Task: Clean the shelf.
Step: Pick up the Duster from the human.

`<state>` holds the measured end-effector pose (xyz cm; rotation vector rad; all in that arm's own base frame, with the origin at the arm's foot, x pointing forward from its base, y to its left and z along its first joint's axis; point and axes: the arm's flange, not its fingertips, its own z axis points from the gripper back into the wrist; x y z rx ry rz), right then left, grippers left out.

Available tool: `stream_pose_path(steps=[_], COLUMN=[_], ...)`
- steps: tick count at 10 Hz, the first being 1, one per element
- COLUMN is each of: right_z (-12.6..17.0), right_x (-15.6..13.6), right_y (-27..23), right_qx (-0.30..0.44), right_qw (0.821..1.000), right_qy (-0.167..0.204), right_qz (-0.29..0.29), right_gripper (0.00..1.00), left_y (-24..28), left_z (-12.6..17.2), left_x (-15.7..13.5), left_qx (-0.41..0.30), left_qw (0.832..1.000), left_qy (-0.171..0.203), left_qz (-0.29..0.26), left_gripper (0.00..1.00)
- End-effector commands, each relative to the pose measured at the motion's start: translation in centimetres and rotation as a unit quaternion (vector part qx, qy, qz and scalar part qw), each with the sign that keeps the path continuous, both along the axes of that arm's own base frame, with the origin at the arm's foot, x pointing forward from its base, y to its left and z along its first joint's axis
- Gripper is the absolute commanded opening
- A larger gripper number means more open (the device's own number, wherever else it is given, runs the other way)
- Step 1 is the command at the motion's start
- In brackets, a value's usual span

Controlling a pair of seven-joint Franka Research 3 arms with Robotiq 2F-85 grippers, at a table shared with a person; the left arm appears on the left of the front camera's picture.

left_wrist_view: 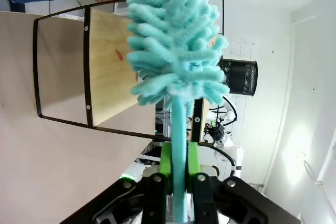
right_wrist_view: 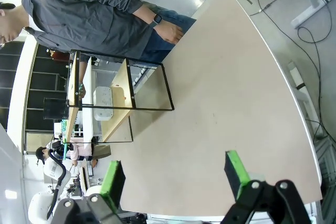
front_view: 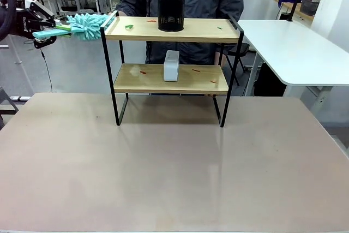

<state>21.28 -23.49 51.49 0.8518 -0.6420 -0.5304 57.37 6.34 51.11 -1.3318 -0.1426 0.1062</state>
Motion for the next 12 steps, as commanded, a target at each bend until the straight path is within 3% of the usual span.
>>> stream_pose_path(steps=[1, 3, 5, 7, 9, 11, 12], right_z=[0.0, 0.0, 0.0, 0.0, 0.0, 0.0, 0.0], right_x=[0.1, 0.1, 0.1, 0.1, 0.1, 0.1, 0.1], right_y=[0.2, 0.2, 0.2, 0.2, 0.2, 0.2, 0.2], right_qx=[-0.003, -0.003, -0.003, -0.003, -0.003, -0.003, -0.003], right_qw=[1.0, 1.0, 1.0, 1.0, 1.0, 1.0, 1.0], right_qy=[-0.014, -0.014, -0.014, -0.014, -0.014, -0.014, -0.014], right_qz=[0.006, 0.006, 0.006, 0.006, 0.006, 0.006, 0.006], right_gripper=[1.0, 1.0, 1.0, 1.0, 1.0, 1.0, 1.0], left_y=[-0.1, 0.8, 3.6, 7.2, 8.4, 8.6, 8.1], left_z=[0.2, 1.1, 3.8, 3.7, 0.8, -0.9, -1.6], left_x=[-0.8, -2.3, -9.5, -19.4, -27.5, -31.6, -31.9], left_qx=[-0.014, -0.01, 0.082, 0.219, 0.313, 0.338, 0.373], left_qw=[1.0, 0.999, 0.993, 0.967, 0.934, 0.906, 0.879], left_qy=[-0.015, -0.031, -0.075, -0.128, -0.166, -0.231, -0.263], left_qz=[0.002, -0.008, -0.027, -0.029, -0.044, -0.111, -0.135], left_gripper=[0.0, 0.0, 0.0, 0.0, 0.0, 0.0, 0.0])
